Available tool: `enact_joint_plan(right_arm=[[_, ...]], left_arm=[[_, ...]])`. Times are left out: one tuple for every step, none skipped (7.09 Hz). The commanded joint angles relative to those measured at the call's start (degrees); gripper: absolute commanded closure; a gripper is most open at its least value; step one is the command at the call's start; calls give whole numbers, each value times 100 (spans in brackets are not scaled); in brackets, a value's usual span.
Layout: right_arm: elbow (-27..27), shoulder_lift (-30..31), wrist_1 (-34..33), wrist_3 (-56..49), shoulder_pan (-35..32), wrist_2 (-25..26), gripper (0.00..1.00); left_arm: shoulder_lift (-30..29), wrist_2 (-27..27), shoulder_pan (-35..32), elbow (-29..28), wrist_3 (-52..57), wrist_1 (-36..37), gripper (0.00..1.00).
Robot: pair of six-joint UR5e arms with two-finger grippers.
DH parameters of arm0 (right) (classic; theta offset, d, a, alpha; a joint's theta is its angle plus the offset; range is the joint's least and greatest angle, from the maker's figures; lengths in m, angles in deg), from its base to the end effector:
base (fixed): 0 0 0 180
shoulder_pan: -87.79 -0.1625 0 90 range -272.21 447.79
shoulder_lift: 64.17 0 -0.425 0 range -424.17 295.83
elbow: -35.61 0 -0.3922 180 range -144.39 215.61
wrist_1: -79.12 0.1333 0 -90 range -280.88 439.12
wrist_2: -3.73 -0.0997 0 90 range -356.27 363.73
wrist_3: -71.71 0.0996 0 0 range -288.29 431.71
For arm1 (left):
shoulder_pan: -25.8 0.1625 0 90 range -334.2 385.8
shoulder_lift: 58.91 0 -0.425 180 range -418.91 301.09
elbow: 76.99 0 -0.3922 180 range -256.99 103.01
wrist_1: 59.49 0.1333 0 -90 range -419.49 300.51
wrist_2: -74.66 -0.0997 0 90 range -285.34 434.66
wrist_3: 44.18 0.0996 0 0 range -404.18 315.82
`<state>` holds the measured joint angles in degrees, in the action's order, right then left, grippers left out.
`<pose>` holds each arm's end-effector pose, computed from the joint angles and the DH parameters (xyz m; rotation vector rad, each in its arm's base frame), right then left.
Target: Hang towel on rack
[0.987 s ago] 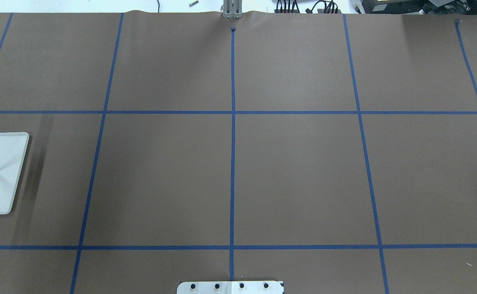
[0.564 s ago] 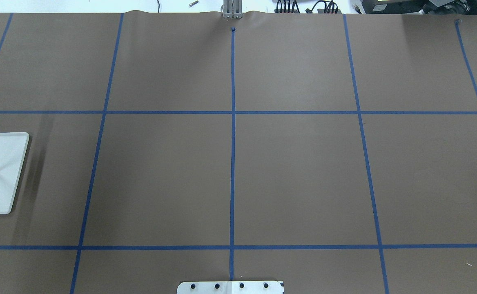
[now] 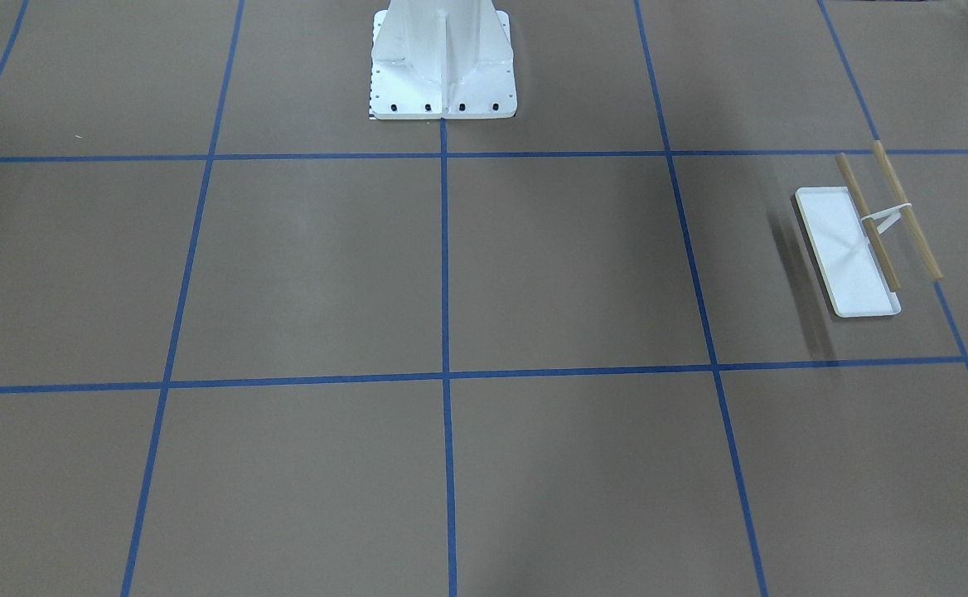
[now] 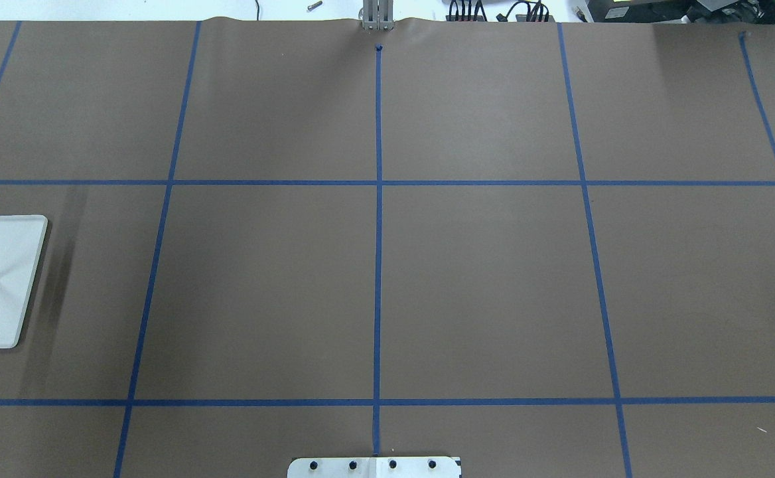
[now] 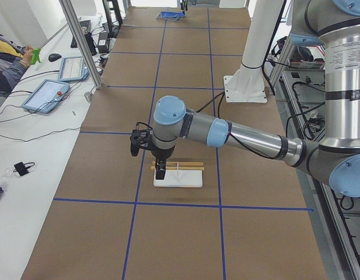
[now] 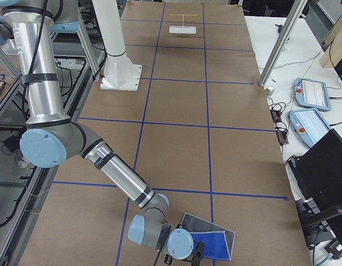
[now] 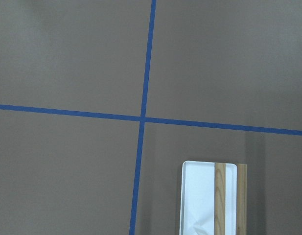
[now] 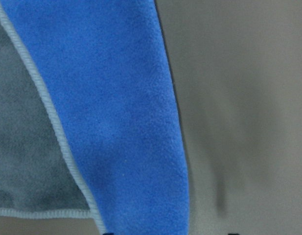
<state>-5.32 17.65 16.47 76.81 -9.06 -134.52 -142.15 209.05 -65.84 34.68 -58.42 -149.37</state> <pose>0.1109 -0.4282 0.9277 -0.2101 -0.8443 0.2948 -0.0763 -0.4415 0.5270 0.1592 0.7932 -0.1619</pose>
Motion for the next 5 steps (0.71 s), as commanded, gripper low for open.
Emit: enact_joint_plan(right_arm=[[59, -8, 7, 0, 34, -9, 22], [68, -17, 7, -8, 34, -9, 25], [77, -17, -1, -8, 34, -9, 39], [77, -25, -1, -8, 43, 0, 66], [146, -60, -1, -8, 52, -9, 100]], left_arm=[[1, 0, -3, 12, 0, -4, 2], [1, 0, -3, 21, 0, 5, 2], [1, 0, -3, 21, 0, 5, 2], [1, 0, -12, 21, 0, 5, 2], [1, 0, -12, 21, 0, 5, 2]])
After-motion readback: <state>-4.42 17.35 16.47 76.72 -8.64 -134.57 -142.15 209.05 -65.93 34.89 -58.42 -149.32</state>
